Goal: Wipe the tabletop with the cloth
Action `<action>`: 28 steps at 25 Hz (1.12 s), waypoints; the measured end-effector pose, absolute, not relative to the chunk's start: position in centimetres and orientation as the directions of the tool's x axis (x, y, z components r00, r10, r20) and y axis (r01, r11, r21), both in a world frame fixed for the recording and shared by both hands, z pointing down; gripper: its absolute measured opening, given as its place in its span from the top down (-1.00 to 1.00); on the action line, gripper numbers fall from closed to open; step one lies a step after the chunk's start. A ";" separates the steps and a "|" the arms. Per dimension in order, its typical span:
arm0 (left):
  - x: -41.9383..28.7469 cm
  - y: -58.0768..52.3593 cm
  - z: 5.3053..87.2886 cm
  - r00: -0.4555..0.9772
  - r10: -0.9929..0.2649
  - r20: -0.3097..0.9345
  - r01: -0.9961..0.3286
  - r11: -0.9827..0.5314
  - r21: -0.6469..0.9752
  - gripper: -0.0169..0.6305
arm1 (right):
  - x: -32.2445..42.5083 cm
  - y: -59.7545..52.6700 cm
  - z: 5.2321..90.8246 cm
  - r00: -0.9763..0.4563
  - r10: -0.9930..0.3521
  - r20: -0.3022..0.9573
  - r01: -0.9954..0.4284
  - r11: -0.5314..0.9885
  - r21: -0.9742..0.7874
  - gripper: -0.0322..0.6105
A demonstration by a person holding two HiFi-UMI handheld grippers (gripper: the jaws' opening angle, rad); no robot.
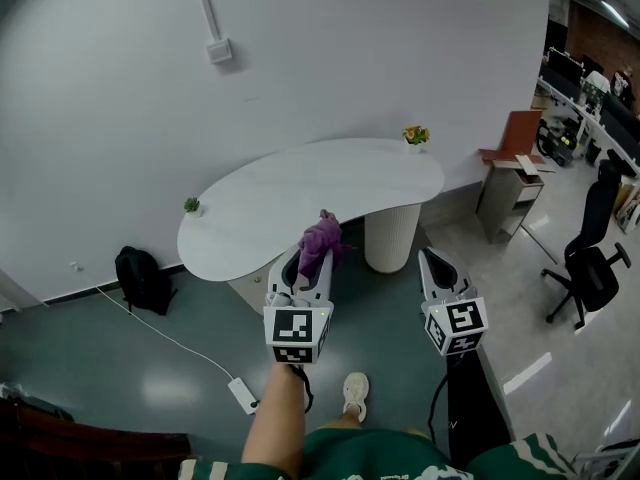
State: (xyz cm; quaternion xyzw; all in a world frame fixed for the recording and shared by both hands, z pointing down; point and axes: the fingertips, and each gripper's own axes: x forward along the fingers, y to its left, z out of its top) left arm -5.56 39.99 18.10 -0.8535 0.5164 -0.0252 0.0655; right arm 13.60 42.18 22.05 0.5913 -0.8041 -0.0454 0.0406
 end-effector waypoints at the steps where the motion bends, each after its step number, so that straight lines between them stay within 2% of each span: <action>1: -5.8 38.3 18.0 0.468 -0.884 -0.025 -0.877 -0.460 -0.138 0.53 | 13.3 40.6 22.0 -0.295 -0.955 0.015 -0.947 0.295 0.125 0.89; 12: -7.0 23.4 18.1 0.502 -0.865 -0.021 -0.860 -0.497 -0.113 0.52 | 12.3 26.8 22.1 -0.252 -0.966 0.051 -0.952 0.257 0.165 0.89; 19: -6.0 19.2 18.2 0.536 -0.844 -0.022 -0.843 -0.533 -0.075 0.53 | 13.3 22.9 23.3 -0.235 -0.966 0.106 -0.942 0.253 0.221 0.89; 28: -4.8 14.1 18.2 0.555 -0.831 -0.044 -0.832 -0.553 -0.056 0.53 | 14.7 16.3 23.7 -0.248 -0.964 0.096 -0.936 0.264 0.231 0.89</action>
